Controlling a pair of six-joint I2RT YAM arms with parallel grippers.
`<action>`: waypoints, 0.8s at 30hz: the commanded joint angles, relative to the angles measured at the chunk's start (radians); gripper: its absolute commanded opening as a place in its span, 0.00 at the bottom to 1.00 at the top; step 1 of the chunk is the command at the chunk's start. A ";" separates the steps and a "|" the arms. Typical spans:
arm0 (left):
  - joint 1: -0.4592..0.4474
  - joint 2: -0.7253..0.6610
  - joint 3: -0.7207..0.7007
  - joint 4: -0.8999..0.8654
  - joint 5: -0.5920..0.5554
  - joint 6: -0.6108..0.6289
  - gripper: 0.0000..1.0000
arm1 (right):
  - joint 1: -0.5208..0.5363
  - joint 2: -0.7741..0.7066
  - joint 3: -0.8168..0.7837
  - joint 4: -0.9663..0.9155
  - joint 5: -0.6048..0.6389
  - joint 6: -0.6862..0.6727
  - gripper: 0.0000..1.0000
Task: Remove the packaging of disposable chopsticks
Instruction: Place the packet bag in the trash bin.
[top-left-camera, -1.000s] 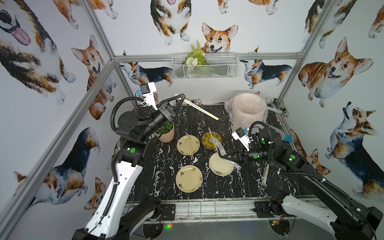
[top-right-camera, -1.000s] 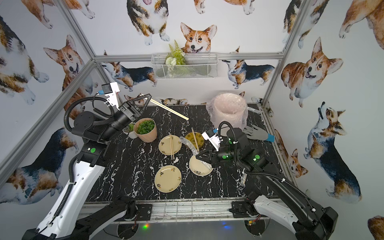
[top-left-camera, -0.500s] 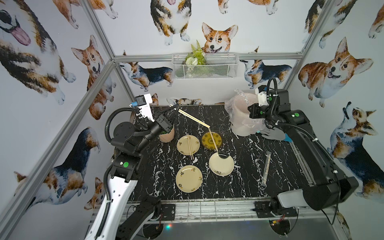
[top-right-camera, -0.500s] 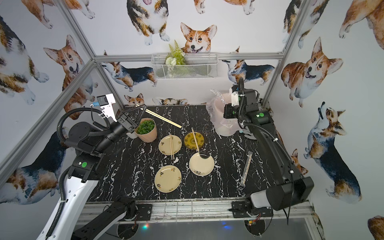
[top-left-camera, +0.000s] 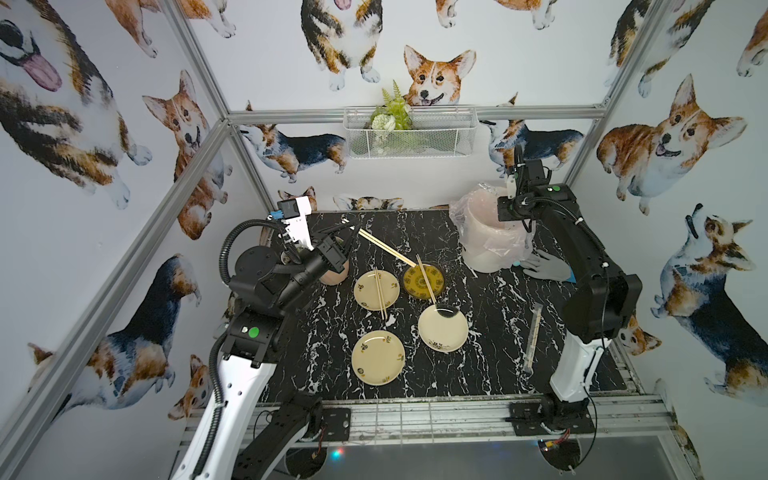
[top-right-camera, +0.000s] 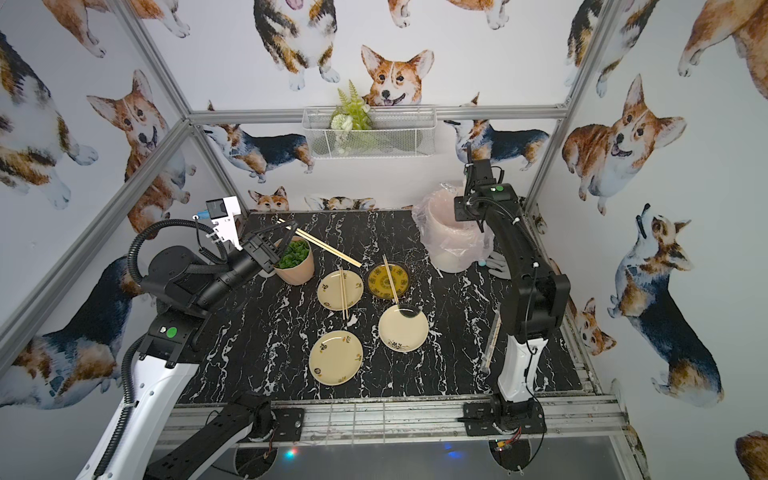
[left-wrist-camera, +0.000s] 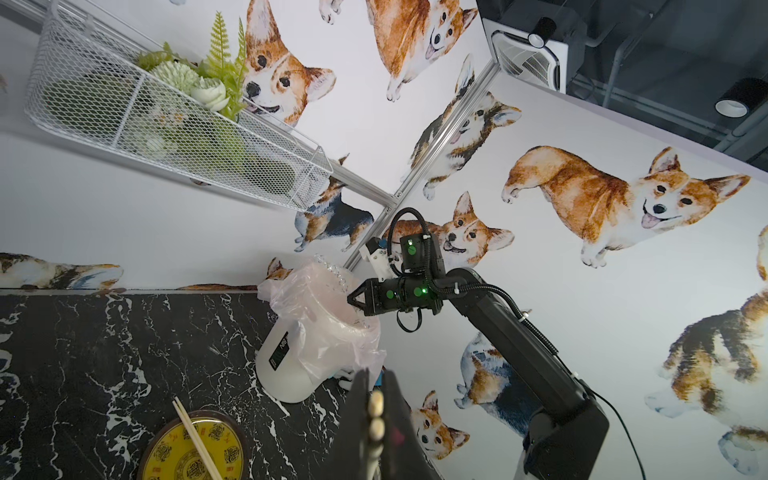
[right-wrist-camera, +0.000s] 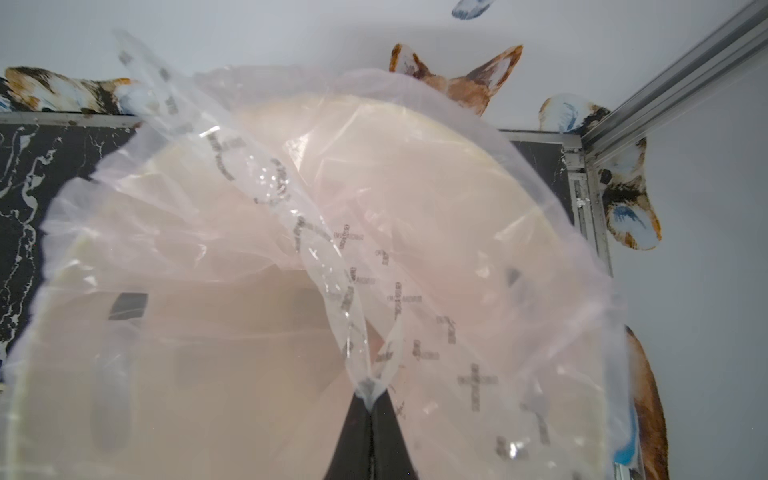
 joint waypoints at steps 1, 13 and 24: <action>0.001 0.000 -0.001 0.020 0.010 -0.010 0.00 | -0.001 0.048 0.119 -0.153 0.004 -0.007 0.12; 0.001 -0.002 -0.017 0.024 0.018 -0.015 0.00 | 0.023 -0.043 0.151 -0.175 -0.017 0.021 0.57; 0.002 -0.003 -0.019 -0.002 0.017 -0.003 0.00 | 0.020 -0.031 0.141 -0.215 0.131 0.003 0.58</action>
